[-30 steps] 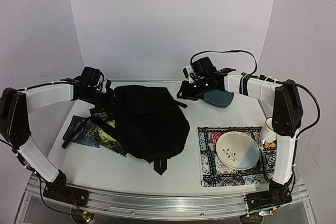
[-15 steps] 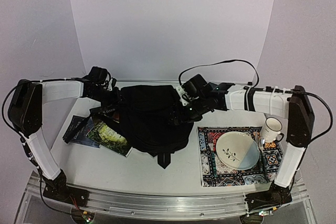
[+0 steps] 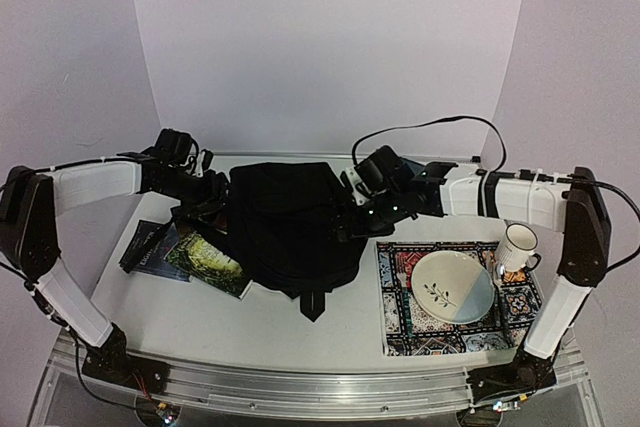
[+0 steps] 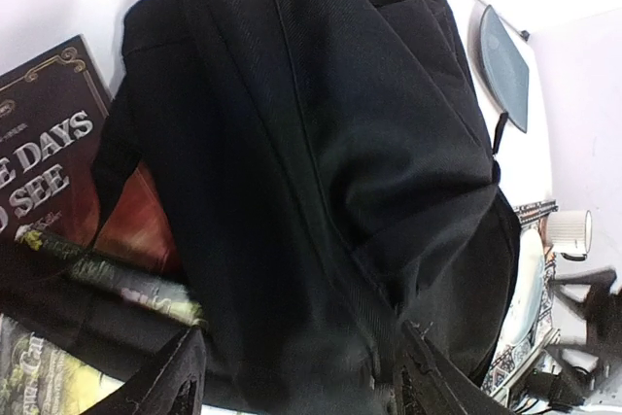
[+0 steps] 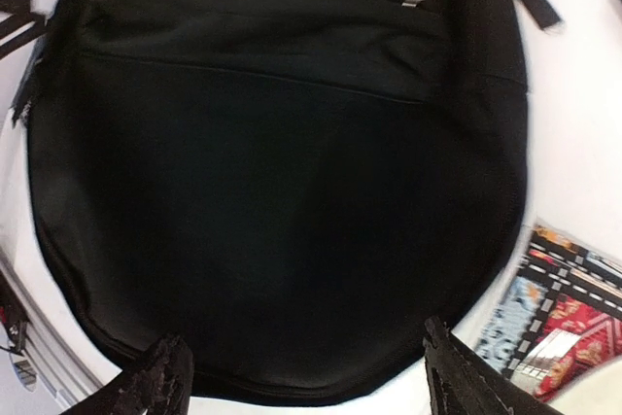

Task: Pack the student bag
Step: Hold the largest pocket of the student bag, then grab the largest pocket of the student bag.

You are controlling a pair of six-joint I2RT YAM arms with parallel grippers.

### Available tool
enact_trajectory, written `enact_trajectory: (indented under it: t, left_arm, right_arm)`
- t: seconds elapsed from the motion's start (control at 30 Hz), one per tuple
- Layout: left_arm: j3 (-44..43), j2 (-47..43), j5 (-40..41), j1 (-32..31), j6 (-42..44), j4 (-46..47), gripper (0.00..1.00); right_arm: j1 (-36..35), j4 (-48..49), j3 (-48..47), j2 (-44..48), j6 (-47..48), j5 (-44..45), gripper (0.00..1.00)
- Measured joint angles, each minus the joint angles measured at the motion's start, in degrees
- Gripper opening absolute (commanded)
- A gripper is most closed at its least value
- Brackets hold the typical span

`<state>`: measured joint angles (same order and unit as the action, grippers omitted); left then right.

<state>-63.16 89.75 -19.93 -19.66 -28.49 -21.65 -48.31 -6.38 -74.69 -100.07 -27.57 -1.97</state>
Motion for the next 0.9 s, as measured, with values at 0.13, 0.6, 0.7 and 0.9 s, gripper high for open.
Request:
enact_trajectory:
  t: [0.13,0.6,0.7,0.9]
  left_arm:
    - [-5.6,6.7,-1.7,0.0,-1.0,-0.3,0.49]
    - [-3.6,8.2,-7.5,-0.3,-6.2,2.5,0.0]
    - [-0.7,5.5,-7.6,-1.1,-8.1,3.6,0.0]
    - [2.3,1.4,-7.5,-2.8,-10.8,5.3,0.0]
  right_arm:
    - [-2.8,1.8,-2.4,-2.7,-0.9,-0.6,0.82]
    - [-7.4,12.4,-12.0,-12.0,-9.3,-6.3,0.8]
    - [-7.7,15.1,-15.5,-15.1,-11.7,-8.7,0.78]
    - [-7.9,18.6,-20.1,-19.8,-15.6,-12.2,0.67]
